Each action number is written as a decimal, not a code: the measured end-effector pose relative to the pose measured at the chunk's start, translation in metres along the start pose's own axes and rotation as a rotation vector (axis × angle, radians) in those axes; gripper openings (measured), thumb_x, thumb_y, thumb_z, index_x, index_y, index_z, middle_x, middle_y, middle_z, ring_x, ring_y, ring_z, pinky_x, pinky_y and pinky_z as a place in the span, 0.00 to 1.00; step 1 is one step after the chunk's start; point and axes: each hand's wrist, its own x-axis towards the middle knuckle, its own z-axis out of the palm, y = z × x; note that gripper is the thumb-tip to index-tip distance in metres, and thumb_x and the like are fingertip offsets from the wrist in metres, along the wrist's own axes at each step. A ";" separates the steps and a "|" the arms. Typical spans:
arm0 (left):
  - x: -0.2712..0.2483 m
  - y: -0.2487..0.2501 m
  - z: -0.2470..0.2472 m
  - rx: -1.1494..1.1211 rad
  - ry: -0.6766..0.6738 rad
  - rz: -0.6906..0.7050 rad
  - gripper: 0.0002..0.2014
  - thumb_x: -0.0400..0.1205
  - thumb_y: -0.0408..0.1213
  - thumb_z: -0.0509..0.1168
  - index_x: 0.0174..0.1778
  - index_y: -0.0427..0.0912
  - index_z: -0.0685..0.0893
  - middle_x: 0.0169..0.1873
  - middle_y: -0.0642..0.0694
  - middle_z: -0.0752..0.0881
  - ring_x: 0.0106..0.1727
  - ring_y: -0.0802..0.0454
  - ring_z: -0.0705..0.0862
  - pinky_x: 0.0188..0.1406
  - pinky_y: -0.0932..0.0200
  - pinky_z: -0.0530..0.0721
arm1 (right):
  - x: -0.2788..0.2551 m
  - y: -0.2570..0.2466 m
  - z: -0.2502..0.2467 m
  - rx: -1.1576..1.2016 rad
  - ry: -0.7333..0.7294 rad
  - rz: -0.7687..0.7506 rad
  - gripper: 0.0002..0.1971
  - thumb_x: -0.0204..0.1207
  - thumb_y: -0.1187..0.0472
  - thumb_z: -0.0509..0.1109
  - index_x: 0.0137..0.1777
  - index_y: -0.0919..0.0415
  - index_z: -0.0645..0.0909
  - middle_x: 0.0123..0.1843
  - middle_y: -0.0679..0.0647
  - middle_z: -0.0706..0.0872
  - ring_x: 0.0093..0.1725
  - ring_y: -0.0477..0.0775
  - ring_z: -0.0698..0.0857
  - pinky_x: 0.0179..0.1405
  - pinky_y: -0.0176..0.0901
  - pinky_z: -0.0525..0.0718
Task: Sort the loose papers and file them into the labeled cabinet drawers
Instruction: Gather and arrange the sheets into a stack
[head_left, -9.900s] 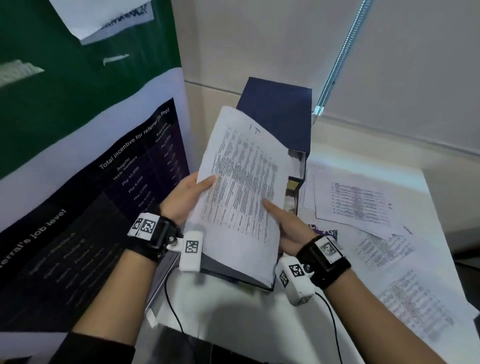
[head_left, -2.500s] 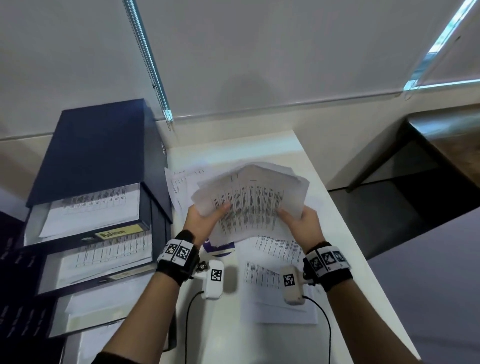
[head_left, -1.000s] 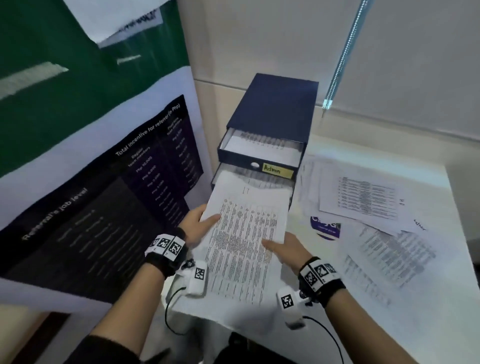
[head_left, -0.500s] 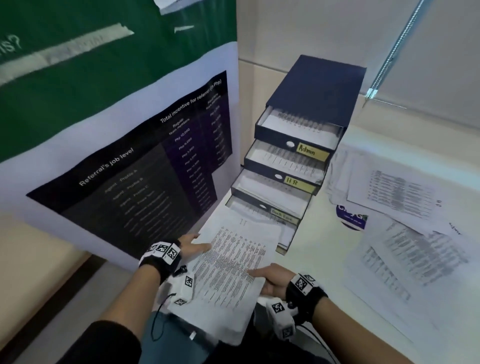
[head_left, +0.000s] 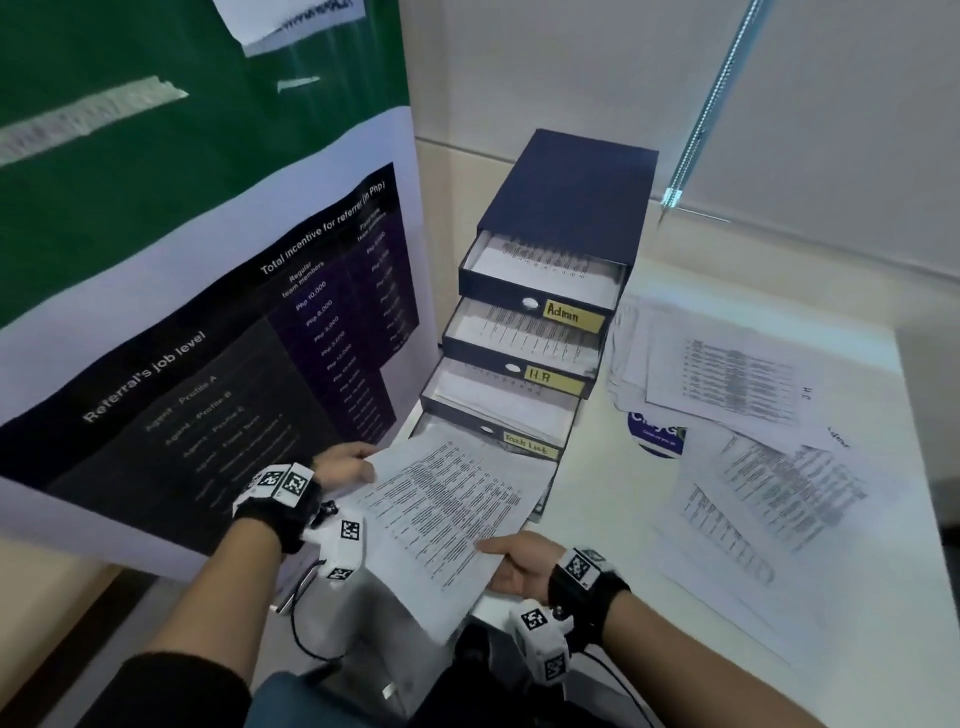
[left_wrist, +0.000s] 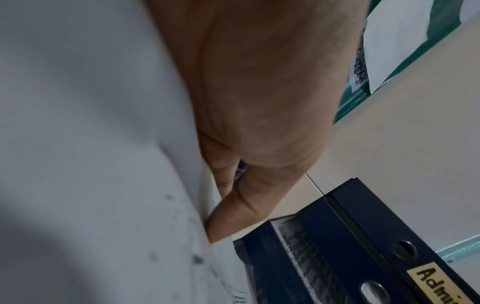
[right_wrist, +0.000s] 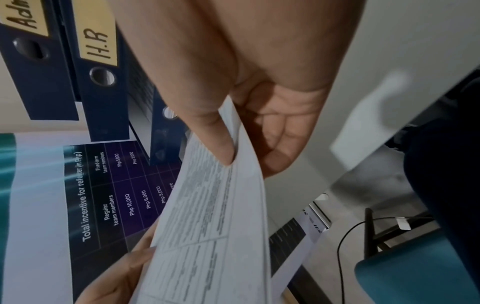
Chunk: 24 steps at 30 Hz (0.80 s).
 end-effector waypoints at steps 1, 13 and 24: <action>-0.001 0.002 -0.004 -0.016 0.004 0.002 0.23 0.75 0.23 0.67 0.68 0.34 0.80 0.61 0.34 0.86 0.63 0.36 0.84 0.59 0.48 0.83 | 0.001 -0.002 0.003 0.000 -0.022 -0.009 0.13 0.81 0.71 0.68 0.64 0.66 0.82 0.50 0.62 0.92 0.44 0.56 0.93 0.40 0.47 0.91; 0.024 -0.006 0.019 0.029 0.038 0.129 0.25 0.77 0.29 0.73 0.70 0.47 0.79 0.70 0.46 0.79 0.66 0.48 0.80 0.63 0.59 0.81 | 0.024 -0.038 -0.004 -0.039 0.335 -0.243 0.23 0.75 0.67 0.74 0.66 0.78 0.73 0.44 0.67 0.89 0.34 0.63 0.89 0.28 0.45 0.86; 0.065 0.031 0.063 0.098 0.163 0.191 0.13 0.82 0.37 0.69 0.63 0.49 0.87 0.69 0.50 0.83 0.70 0.49 0.80 0.65 0.66 0.73 | 0.011 -0.027 -0.002 -0.409 0.482 -0.504 0.39 0.75 0.75 0.61 0.80 0.41 0.56 0.52 0.67 0.87 0.29 0.56 0.90 0.28 0.42 0.89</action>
